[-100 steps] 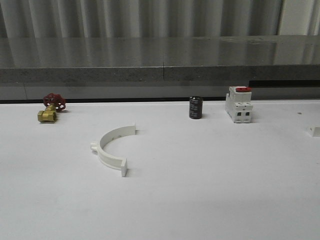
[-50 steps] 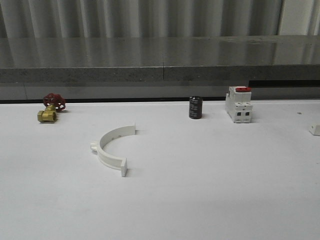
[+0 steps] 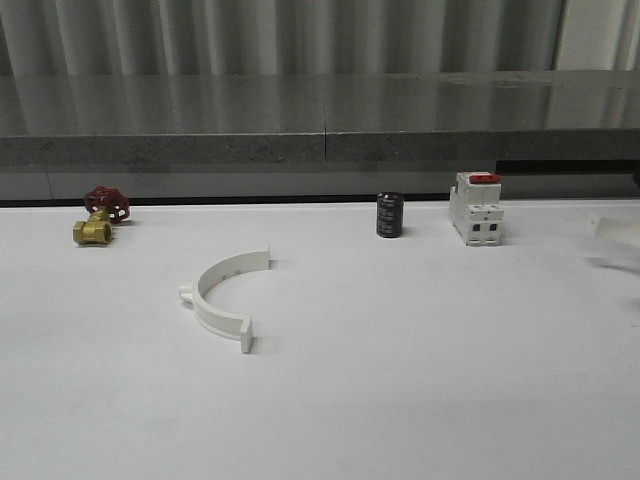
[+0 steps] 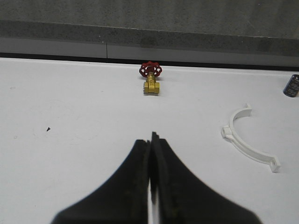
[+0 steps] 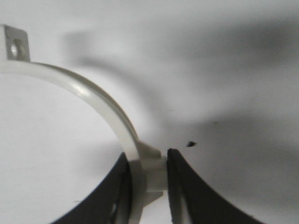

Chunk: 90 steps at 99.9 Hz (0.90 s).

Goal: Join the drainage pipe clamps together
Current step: 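Carry the half-clamp over and lower it against the placed half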

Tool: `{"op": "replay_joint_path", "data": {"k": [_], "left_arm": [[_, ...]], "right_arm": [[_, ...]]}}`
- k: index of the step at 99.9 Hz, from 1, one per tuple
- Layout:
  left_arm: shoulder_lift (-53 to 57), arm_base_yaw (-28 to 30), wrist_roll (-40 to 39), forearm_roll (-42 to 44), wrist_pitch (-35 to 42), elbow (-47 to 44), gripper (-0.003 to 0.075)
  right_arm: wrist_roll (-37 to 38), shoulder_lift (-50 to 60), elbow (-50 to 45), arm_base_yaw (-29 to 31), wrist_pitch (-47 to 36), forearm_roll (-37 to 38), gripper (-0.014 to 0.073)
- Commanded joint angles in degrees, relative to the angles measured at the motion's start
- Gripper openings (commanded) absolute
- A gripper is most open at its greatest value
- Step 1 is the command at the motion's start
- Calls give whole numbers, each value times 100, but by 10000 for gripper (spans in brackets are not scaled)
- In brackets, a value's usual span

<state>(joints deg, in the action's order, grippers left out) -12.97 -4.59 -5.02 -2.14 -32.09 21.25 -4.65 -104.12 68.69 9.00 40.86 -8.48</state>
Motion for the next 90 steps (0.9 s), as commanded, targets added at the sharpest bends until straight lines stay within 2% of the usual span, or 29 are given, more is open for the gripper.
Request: {"op": "replay_joint_path", "data": {"k": [1, 21, 49, 58, 90], "left_arm": [[-67, -1, -13, -8, 449, 137, -20], [-67, -1, -13, -8, 449, 137, -20], [-67, -1, -13, -8, 449, 137, -20], [-67, -1, -13, -8, 449, 137, -20], [-67, -1, -13, -8, 449, 137, -20]], "right_arm": [[308, 528, 191, -401, 93, -123, 20], [1636, 723, 237, -1590, -31, 151, 20], [3916, 401, 562, -3150, -202, 1493, 20], [4242, 129, 796, -3423, -82, 1827, 19], [4479, -697, 1618, -3922, 170, 1834, 19]]}}
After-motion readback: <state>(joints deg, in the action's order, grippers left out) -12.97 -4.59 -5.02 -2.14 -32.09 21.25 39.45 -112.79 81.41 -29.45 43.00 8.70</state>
